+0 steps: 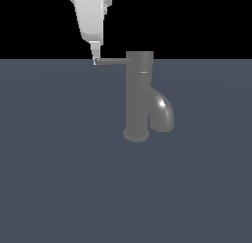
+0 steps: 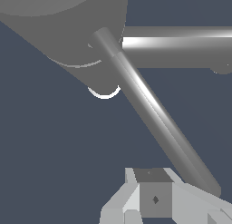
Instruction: Turn on the faucet by rotating a designated handle.
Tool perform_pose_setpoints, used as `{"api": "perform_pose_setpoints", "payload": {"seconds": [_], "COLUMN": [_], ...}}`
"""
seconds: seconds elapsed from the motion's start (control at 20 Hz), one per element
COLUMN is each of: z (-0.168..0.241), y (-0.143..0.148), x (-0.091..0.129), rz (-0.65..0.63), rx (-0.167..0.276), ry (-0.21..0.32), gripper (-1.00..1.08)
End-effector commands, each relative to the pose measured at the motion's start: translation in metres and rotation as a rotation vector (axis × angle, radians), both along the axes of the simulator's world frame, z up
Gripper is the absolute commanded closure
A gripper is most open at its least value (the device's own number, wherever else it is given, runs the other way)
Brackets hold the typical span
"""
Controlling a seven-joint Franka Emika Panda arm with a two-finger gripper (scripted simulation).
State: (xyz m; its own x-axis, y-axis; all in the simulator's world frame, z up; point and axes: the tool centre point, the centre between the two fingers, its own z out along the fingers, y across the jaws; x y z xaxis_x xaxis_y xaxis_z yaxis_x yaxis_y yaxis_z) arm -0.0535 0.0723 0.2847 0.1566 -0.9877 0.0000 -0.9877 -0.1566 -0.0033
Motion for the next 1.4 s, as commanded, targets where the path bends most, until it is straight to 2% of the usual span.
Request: {"api": "perform_pose_setpoints", "payload": {"seconds": [0.0,1.15,1.25,1.35], "z": [0.0,0.0,0.0,0.0], "y": [-0.004,-0.089,-0.08,-0.091], "x": [-0.003,-0.06,-0.057,-0.055], "rz": [0.0,-0.002,0.008,0.007], "rx": [-0.001,0.0,-0.001,-0.001], "ry": [0.0,0.003,0.001,0.001], "gripper": [1.08,1.08,1.08,1.08]}}
